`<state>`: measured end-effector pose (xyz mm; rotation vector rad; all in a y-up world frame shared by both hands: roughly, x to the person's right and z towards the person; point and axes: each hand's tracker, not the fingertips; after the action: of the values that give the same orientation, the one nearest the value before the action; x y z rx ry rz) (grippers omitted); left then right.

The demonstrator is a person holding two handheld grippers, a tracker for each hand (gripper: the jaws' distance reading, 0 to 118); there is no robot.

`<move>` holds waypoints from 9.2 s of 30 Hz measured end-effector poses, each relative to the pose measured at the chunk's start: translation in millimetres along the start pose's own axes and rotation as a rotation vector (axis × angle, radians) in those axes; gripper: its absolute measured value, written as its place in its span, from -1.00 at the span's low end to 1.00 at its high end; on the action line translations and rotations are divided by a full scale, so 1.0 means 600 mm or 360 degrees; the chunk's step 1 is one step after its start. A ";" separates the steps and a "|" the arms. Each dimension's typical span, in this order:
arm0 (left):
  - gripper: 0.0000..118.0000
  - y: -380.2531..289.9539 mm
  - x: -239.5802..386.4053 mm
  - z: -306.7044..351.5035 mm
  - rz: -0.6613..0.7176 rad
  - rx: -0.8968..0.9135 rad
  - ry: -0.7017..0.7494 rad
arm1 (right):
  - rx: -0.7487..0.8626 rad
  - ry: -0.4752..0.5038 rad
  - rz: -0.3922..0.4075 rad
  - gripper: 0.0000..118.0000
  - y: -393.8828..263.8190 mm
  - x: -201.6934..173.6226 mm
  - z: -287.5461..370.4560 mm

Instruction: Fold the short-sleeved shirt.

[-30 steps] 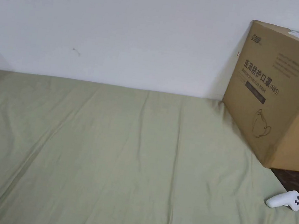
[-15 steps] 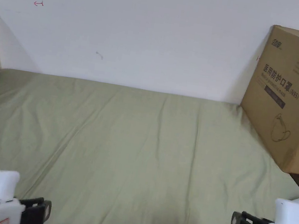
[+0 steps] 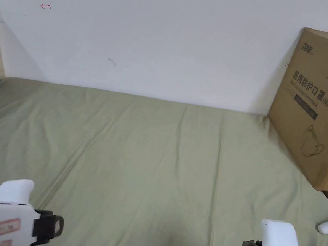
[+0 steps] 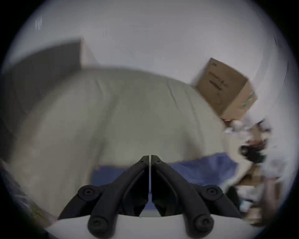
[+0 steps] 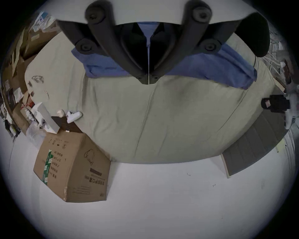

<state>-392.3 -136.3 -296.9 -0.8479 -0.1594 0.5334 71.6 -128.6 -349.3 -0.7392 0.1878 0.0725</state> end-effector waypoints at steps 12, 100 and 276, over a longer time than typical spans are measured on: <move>1.00 -0.085 -0.247 -0.005 0.0677 -0.0066 -0.0447 | 0.0041 0.0020 0.0079 -0.99 -0.006 0.005 0.031; -0.97 -0.087 -0.039 -0.098 0.0204 -0.0287 -0.0420 | -0.0015 0.0275 0.0148 -0.99 0.002 0.008 0.036; 0.91 0.187 -0.338 0.036 -0.0396 -0.0120 0.1054 | -0.0409 0.0916 0.0169 -0.99 0.002 -0.071 -0.015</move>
<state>-616.8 -164.5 -351.9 -1.0210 0.3208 -0.0027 28.3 -134.0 -348.2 -0.9945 0.7780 -0.0178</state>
